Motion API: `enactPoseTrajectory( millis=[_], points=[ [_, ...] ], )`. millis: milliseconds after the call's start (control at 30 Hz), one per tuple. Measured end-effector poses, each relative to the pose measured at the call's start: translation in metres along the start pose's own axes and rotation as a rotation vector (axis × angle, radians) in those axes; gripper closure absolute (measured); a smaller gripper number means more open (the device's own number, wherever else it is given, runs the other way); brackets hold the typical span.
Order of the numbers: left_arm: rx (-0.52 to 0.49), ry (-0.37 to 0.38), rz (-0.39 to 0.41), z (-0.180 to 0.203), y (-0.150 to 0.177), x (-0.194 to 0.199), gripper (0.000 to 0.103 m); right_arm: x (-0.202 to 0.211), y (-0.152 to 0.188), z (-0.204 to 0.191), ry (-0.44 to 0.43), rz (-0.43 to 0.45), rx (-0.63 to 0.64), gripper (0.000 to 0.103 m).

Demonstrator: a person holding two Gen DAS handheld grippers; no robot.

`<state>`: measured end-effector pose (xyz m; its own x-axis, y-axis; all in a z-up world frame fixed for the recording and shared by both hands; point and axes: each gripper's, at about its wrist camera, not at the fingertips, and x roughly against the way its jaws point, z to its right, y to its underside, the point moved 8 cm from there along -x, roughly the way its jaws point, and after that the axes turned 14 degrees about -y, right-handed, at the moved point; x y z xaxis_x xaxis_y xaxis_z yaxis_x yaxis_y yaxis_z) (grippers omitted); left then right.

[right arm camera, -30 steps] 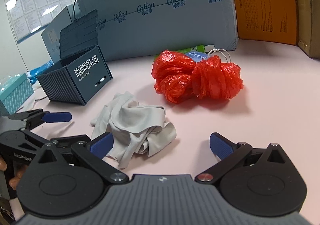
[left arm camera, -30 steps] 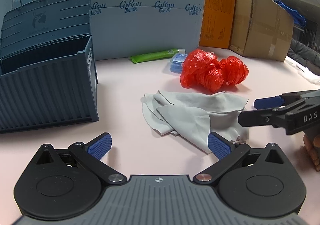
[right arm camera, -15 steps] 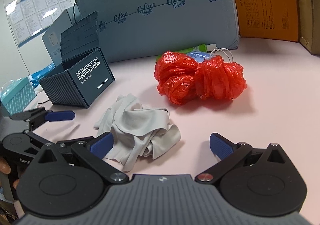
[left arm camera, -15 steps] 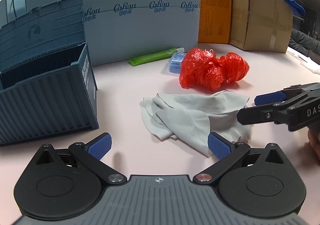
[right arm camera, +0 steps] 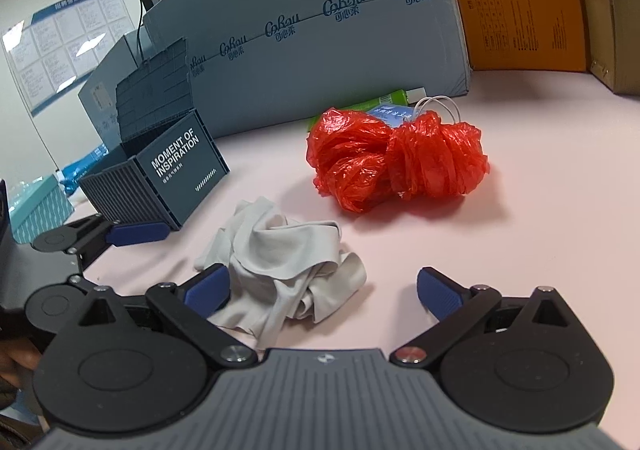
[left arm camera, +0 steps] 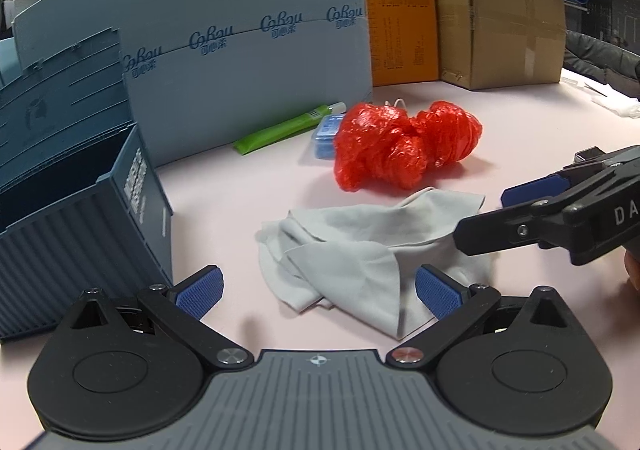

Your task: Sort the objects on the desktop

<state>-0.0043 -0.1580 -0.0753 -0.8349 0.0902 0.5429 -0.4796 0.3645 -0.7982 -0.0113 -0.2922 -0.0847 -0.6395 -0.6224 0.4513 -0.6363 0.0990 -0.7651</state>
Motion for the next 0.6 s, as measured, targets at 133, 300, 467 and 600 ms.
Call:
enactPoseTrajectory(
  millis=[133,300,467,600],
  points=[
    [-0.003,0.008,0.002,0.002,-0.001,-0.001,0.0,-0.001,0.0,-0.003,-0.007,-0.001,0.005,0.011],
    [-0.002,0.021,-0.001,0.006,-0.003,-0.005,0.0,-0.006,0.001,-0.007,0.003,-0.02,0.032,0.023],
    [-0.005,0.028,-0.005,0.009,-0.003,-0.008,0.0,-0.007,0.001,-0.006,0.005,-0.01,0.024,0.023],
    [-0.014,0.037,-0.012,0.013,-0.003,-0.011,0.0,-0.011,-0.001,-0.006,-0.008,-0.013,0.011,0.023]
  ],
)
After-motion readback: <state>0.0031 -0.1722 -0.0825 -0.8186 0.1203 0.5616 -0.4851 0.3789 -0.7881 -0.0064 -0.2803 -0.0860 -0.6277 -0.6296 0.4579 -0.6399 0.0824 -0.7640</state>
